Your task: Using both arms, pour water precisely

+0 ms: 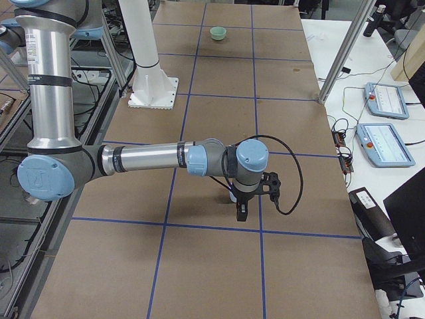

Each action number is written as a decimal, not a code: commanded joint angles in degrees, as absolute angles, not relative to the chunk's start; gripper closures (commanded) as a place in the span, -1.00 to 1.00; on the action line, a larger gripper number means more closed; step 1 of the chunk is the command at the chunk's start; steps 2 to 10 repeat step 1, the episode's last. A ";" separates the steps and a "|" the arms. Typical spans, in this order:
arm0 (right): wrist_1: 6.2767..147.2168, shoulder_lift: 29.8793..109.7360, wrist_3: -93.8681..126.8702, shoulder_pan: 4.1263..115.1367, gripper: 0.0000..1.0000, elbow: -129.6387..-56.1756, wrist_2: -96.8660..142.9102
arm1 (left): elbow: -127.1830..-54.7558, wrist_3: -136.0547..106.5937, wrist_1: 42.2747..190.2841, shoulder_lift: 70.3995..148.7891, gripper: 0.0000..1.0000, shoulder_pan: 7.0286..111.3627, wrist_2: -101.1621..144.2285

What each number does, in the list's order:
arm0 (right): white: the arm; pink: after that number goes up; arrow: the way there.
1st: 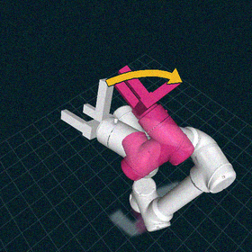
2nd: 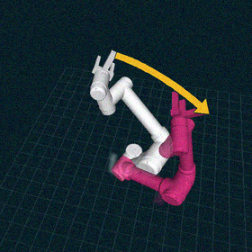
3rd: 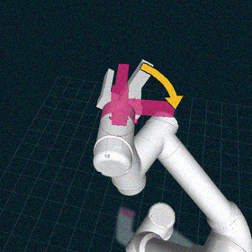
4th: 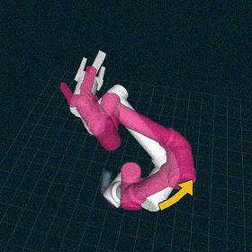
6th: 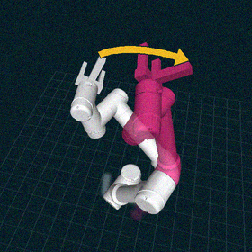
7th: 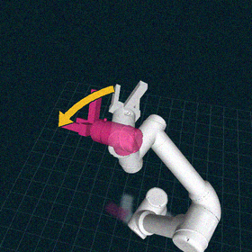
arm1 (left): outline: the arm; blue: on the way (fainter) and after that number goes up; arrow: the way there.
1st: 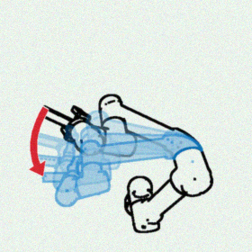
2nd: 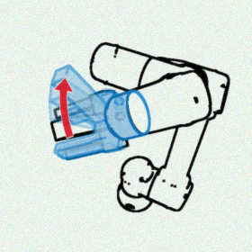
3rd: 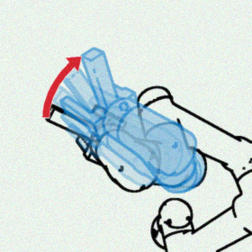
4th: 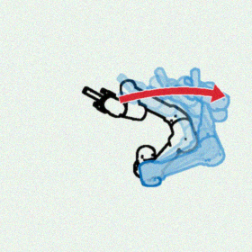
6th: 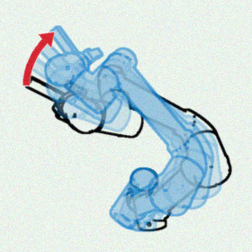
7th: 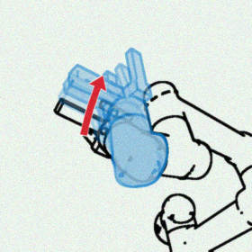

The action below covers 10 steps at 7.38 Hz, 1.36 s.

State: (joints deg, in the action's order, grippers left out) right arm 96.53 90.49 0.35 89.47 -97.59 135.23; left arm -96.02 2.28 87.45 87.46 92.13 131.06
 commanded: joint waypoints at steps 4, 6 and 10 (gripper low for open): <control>96.42 90.53 0.35 89.47 -0.99 -97.65 135.26 | -95.72 2.29 87.45 87.45 -1.00 92.11 131.04; 96.42 90.53 0.35 89.47 -0.99 -97.65 135.26 | -95.72 2.29 87.45 87.45 -1.00 92.11 131.04; 96.42 90.53 0.35 89.47 -0.99 -97.65 135.26 | -95.72 2.29 87.45 87.45 -1.00 92.11 131.04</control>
